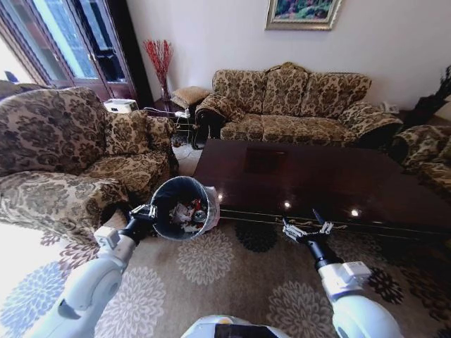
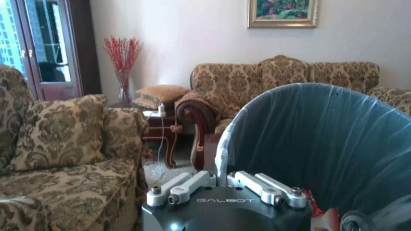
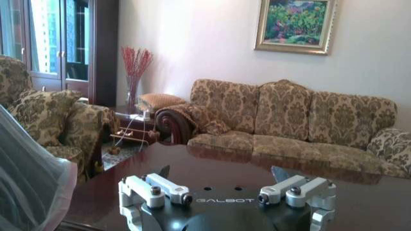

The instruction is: Move to the front of the table and place the trash on the table into the trash bin.

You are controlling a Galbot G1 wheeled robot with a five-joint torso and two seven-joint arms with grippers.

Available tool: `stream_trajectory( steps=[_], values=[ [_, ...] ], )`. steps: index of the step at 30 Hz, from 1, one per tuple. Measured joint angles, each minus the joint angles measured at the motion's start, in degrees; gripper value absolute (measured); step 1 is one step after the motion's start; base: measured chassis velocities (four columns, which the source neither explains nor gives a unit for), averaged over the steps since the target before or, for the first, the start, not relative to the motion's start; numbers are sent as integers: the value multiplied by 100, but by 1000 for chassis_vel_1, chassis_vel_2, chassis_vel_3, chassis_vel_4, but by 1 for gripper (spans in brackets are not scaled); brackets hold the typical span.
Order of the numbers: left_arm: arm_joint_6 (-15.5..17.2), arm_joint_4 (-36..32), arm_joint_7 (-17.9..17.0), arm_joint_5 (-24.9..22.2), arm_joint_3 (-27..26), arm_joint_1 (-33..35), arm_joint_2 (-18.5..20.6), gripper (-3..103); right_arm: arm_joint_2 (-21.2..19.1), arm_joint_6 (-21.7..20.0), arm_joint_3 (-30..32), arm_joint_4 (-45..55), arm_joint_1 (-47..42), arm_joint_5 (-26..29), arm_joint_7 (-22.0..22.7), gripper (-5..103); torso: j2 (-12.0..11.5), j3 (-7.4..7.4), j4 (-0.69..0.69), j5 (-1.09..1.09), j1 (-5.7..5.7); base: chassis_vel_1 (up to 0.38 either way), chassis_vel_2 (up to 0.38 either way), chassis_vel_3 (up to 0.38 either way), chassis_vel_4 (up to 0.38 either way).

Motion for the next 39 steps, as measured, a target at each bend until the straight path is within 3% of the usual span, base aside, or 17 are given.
stream_trajectory(
  steps=[4,21,32,39],
  values=[
    [-92,-132,165,108,-182,172,-60,3,21,-143,-21,24,13,-27,38,100,-133,-78,0,3,-56,0,0,0,0],
    [-103,-143,186,186,-180,213,-106,3,140,-357,5,144,-76,-193,163,100,-556,-316,-1,2,-238,0,0,0,0],
    [-170,-136,191,172,-267,269,-120,3,190,-323,-69,118,-81,-275,79,100,-800,-453,0,3,-346,-49,-61,60,65],
    [-176,-122,210,170,-240,251,-138,3,187,-25,-16,10,-84,-368,-39,100,-925,-521,-1,8,-403,-171,-177,168,185]
  ],
)
